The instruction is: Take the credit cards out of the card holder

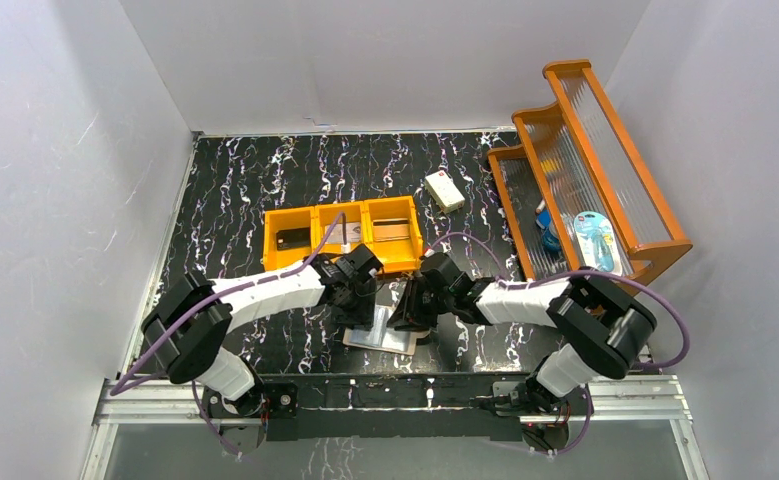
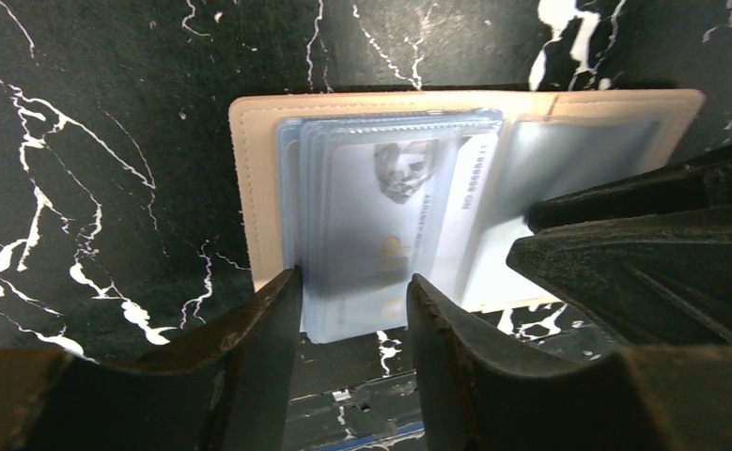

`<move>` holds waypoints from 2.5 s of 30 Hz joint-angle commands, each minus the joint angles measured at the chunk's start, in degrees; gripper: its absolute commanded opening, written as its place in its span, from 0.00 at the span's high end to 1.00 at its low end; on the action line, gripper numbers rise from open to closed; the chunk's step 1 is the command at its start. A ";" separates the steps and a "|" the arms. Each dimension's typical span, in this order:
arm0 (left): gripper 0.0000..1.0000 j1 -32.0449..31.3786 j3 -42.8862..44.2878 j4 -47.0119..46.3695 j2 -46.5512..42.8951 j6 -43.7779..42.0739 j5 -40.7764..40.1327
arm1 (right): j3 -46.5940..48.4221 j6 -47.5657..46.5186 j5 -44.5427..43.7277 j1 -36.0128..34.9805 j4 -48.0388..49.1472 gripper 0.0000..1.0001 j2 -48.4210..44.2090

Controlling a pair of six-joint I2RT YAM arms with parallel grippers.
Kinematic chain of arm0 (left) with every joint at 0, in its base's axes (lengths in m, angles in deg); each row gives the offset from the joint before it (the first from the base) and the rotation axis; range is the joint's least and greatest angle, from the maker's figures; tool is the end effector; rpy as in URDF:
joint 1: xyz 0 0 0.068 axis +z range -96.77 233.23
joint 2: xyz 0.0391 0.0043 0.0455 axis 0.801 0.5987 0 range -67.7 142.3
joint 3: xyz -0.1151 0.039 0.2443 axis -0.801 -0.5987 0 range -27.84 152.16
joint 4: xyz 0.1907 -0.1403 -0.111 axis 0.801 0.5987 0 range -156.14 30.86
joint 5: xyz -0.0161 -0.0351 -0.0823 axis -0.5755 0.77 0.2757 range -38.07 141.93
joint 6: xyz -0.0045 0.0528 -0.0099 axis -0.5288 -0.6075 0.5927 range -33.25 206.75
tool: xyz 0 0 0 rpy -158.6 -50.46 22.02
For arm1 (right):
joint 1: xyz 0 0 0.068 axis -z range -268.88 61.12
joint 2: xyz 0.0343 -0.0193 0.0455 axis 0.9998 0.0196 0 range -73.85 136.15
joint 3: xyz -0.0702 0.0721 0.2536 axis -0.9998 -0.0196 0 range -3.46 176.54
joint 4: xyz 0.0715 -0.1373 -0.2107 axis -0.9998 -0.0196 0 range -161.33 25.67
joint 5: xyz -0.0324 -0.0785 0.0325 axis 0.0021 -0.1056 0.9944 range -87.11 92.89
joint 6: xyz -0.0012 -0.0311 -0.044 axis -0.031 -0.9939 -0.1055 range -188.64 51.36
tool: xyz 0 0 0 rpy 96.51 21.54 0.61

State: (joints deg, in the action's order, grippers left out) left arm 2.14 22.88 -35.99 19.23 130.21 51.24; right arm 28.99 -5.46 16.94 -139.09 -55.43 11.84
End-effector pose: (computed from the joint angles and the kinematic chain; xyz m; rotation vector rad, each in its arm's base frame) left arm 0.1780 -0.2199 0.1804 0.1840 2.8166 -0.4222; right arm 0.1677 0.2148 0.1405 0.1644 2.6758 1.1230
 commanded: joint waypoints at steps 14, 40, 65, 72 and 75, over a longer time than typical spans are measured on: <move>0.61 0.13 -8.03 -4.25 -12.95 5.87 5.00 | 9.98 -4.55 -7.32 -4.31 -12.13 0.80 9.69; 0.50 1.53 -2.34 -3.85 -10.98 4.47 0.95 | -8.94 6.58 2.44 1.44 15.22 0.94 11.27; 0.49 7.41 -7.39 -14.29 -5.46 1.75 8.60 | -9.31 6.70 2.39 1.52 15.10 0.94 12.27; 0.49 7.41 -7.67 -13.45 -6.61 1.63 6.82 | -9.16 6.65 2.52 1.52 15.30 0.94 12.65; 0.49 7.41 -7.64 -12.76 -6.80 1.95 6.05 | -9.07 6.67 2.65 1.52 15.28 0.94 12.66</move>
State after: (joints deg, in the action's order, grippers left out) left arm 9.24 15.90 -50.37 14.21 131.98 59.35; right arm 21.54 4.24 22.79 -137.61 -29.72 21.80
